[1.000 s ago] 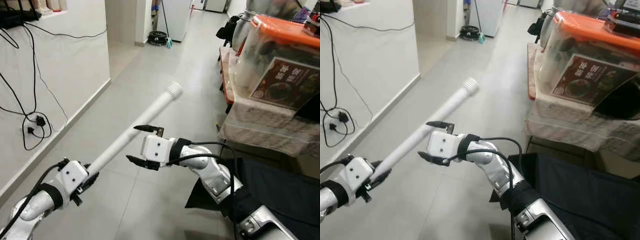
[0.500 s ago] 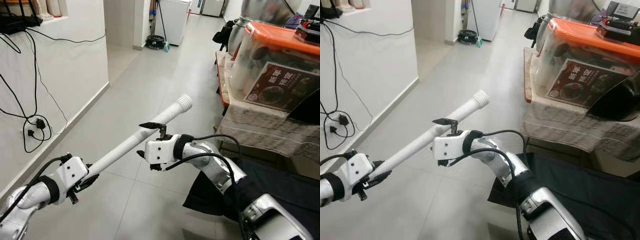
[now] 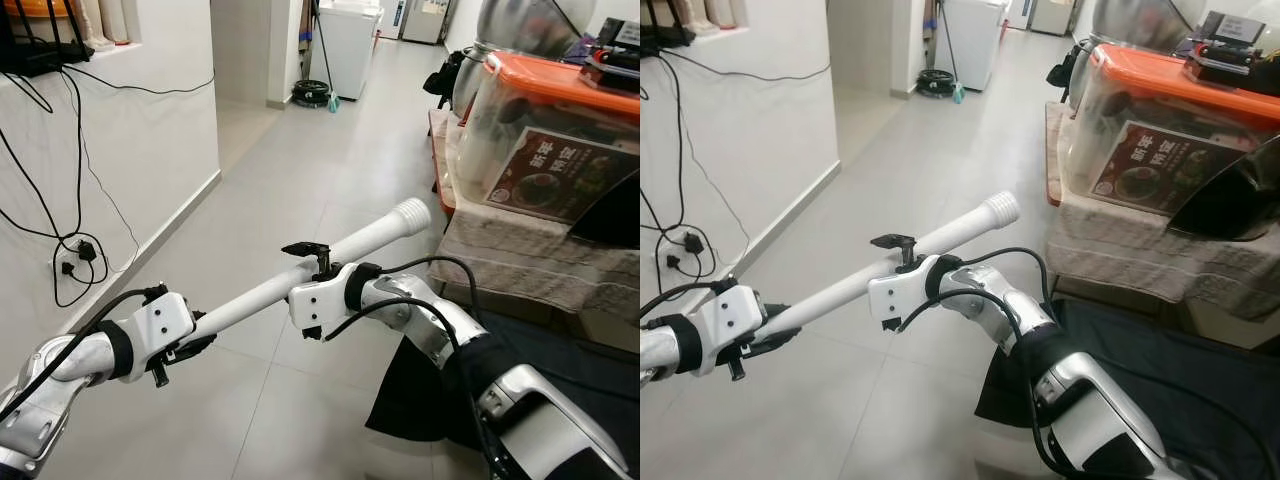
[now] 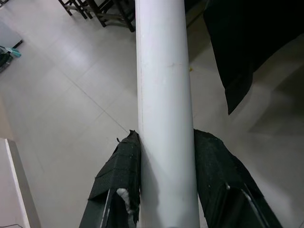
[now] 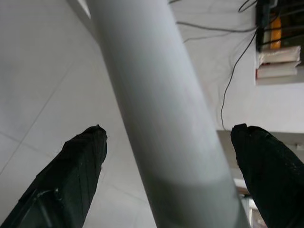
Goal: Building children table
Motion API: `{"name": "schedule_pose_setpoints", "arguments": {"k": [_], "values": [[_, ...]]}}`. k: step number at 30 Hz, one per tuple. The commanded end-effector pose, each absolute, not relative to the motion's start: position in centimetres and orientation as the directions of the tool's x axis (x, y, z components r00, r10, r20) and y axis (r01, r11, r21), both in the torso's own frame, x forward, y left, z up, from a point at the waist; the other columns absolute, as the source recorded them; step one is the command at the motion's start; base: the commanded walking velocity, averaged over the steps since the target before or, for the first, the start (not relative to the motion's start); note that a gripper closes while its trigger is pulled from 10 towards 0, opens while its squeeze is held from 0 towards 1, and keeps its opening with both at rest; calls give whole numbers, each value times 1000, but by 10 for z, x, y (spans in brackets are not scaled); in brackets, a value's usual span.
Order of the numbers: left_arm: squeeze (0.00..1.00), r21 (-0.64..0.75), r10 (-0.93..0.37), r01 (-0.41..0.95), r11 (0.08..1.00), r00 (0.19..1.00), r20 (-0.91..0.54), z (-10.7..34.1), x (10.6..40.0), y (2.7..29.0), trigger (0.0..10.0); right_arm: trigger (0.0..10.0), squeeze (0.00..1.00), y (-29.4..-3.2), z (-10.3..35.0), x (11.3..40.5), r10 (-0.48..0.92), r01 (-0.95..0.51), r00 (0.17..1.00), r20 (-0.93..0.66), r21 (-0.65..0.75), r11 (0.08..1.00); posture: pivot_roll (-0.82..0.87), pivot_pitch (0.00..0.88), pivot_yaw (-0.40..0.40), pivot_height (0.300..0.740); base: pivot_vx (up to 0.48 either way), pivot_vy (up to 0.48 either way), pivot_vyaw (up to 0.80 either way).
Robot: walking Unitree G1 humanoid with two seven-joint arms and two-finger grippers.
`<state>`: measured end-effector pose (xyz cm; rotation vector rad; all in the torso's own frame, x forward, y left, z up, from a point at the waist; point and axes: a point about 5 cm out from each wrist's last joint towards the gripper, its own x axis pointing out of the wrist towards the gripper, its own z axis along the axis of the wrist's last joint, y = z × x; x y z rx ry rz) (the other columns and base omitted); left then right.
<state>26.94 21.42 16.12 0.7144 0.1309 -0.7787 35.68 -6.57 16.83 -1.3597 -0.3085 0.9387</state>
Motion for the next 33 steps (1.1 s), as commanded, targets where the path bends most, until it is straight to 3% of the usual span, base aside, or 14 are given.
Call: {"name": "schedule_pose_setpoints", "arguments": {"k": [1, 6, 7, 9, 10, 12, 13, 23, 24, 26, 27, 31, 33], "values": [[0, 543, -633, 700, 464, 690, -350, 166, 268, 205, 10000, 10000, 0, -70, 167, 361, 693, -395, 641, -330, -916, -71, 61, 0, -98, 740, 0, 0, 0], [0, 539, -655, 719, 438, 666, -357, 170, 264, 199, 10000, 9843, 0, -80, 170, 373, 636, -377, 704, -316, -925, -43, 64, 0, -102, 740, 0, 0, 0], [0, 536, -661, 726, 430, 658, -361, 171, 262, 198, 10000, 7882, 0, -84, 172, 377, 613, -368, 726, -312, -929, -37, 66, 0, -104, 740, 0, 0, 0], [0, 534, -665, 731, 425, 652, -364, 172, 261, 197, 10000, 7882, 0, -86, 173, 379, 598, -363, 739, -311, -931, -35, 66, 0, -104, 740, 0, 0, 0], [0, 533, -668, 736, 418, 646, -368, 173, 260, 196, 10000, 2510, 0, -88, 174, 381, 590, -360, 746, -309, -932, -33, 68, 0, -105, 740, 0, 0, 0], [0, 533, -668, 736, 418, 646, -368, 173, 260, 196, 10000, 2510, 0, -88, 174, 381, 590, -360, 746, -309, -932, -33, 68, 0, -105, 740, 0, 0, 0], [0, 532, -674, 739, 413, 641, -367, 177, 260, 195, 10000, 0, 0, -88, 177, 382, 600, -348, 743, -296, -937, -30, 69, 0, -103, 740, 0, 0, 0], [0, 551, -676, 717, 428, 658, -331, 188, 268, 197, 10000, 0, 0, -80, 177, 377, 660, -339, 703, -265, -940, -17, 62, 0, -96, 740, 0, 0, 0], [118, 570, -667, 690, 447, 681, -301, 193, 271, 199, 10000, 0, 0, -80, 176, 376, 665, -337, 700, -261, -941, -15, 61, 0, -95, 740, 0, 0, 0], [118, 582, -661, 670, 460, 697, -279, 196, 273, 201, 10000, 0, 0, -80, 176, 376, 668, -336, 698, -259, -942, -14, 61, 0, -95, 740, 0, 0, 0], [1000, 614, -646, 619, 490, 731, -222, 203, 279, 203, 10000, 0, 0, -81, 175, 376, 669, -335, 697, -258, -942, -15, 61, 0, -95, 740, 0, 0, 0], [1000, 639, -634, 576, 510, 753, -173, 211, 282, 206, 10000, 0, 0, -83, 174, 375, 669, -334, 697, -259, -942, -16, 61, 0, -97, 740, 0, 0, 0], [1000, 677, -601, 468, 568, 798, -47, 236, 286, 215, 10000, 0, 0, -85, 170, 375, 667, -334, 695, -268, -942, -30, 65, 0, -101, 740, 0, 0, 0]]}}
